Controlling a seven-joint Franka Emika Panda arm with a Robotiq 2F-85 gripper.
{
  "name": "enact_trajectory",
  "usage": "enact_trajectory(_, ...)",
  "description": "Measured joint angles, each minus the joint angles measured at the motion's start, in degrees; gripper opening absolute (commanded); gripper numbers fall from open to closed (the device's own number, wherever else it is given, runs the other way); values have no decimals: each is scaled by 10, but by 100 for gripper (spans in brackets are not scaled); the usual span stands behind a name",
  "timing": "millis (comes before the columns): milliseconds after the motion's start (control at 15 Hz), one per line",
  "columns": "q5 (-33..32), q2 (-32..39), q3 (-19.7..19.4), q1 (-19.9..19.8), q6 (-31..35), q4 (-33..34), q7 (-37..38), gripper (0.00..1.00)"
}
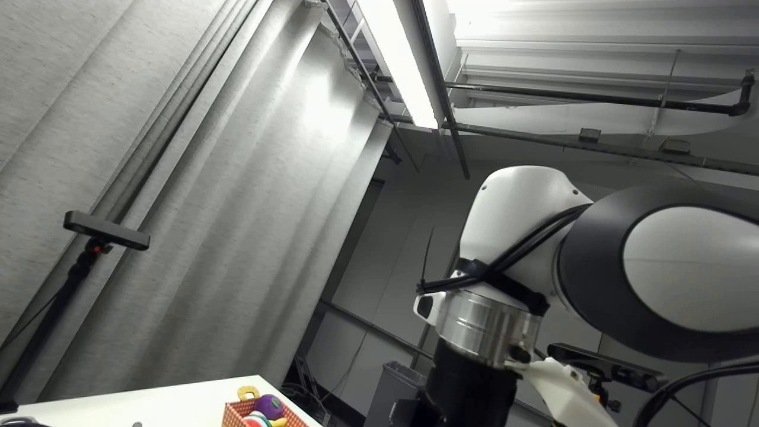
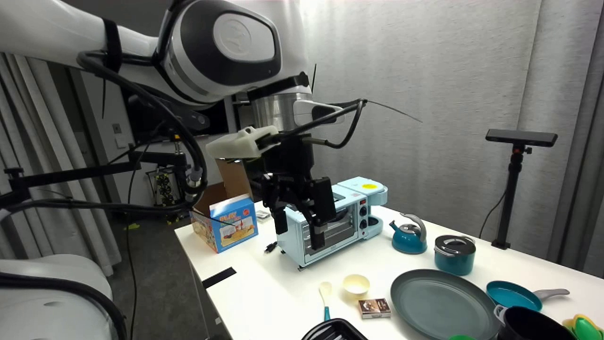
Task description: Put the box inside the small bowl
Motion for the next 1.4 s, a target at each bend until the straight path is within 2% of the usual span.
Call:
enact_trajectory(533,23,74,0,0,116,-17,30,100)
enact_trajectory(933,33,143,11,0,158,-7,89,100)
enact_trajectory(1400,43,232,32,0,194,34,181,100)
